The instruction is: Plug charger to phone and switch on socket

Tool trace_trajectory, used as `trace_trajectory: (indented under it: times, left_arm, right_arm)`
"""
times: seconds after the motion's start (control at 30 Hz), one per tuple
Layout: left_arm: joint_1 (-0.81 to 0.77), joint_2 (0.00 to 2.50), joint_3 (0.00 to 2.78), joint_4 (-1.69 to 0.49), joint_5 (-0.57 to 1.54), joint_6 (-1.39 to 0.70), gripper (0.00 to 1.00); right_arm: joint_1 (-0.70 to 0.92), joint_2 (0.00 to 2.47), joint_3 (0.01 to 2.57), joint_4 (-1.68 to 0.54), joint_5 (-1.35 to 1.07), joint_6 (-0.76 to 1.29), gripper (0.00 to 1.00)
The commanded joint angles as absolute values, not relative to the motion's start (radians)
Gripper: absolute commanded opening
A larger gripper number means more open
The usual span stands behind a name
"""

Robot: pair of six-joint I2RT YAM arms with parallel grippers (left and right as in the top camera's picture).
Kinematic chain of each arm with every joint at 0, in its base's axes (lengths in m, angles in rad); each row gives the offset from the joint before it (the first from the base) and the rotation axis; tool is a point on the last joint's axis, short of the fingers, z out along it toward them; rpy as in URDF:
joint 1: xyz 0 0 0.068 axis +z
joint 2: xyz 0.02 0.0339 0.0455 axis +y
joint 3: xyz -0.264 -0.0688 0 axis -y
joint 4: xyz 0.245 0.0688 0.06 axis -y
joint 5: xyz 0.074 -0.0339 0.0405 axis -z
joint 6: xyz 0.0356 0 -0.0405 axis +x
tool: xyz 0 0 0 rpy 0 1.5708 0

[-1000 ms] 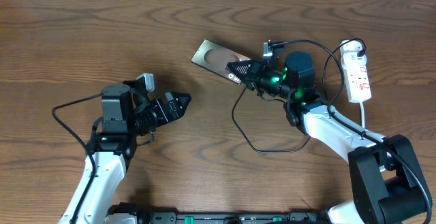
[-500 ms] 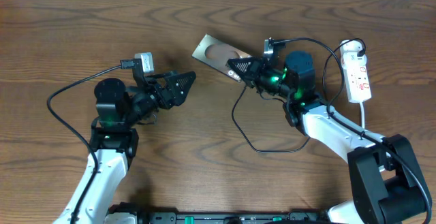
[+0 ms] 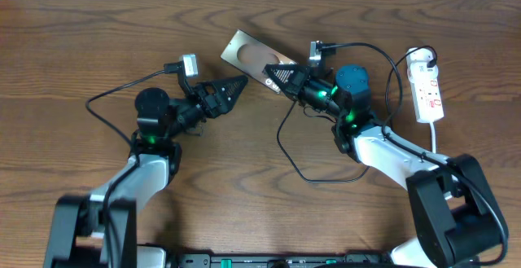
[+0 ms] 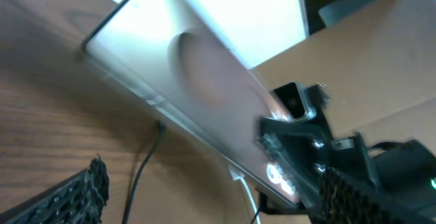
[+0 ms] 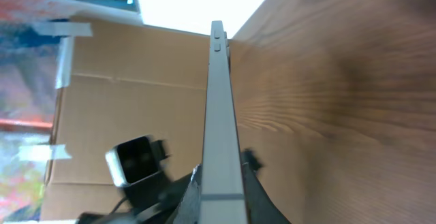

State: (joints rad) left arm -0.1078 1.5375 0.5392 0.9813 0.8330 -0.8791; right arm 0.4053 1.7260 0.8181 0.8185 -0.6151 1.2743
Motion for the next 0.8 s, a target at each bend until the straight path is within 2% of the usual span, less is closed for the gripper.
trace_trajectory:
  times: [0.0,0.13,0.53,0.67,0.77]
  left_arm:
    - [-0.11,1.604,0.545,1.069,0.858,-0.976,0.96]
    - [-0.111,1.641,0.545,1.211,0.838,-1.005,0.97]
    - [-0.111,1.692,0.545,1.211,0.78,-0.997,0.97]
    - [-0.111,1.695,0.545,1.219,0.766,-1.001,0.93]
    - [-0.111,1.695,0.545,1.218,0.742,-1.01,0.87]
  right_arm:
    - [0.415,1.755,0.837,0.881,-0.618,1.317,0.01]
    - [0.429,1.797,0.837,0.911,-0.632,1.335,0.01]
    - [0.497,1.912,0.837,1.106,-0.619,1.421,0.01]
    - [0.504,1.913,0.837,1.11,-0.612,1.443,0.01]
    - [0.516,1.913,0.837,1.116,-0.605,1.463,0.01]
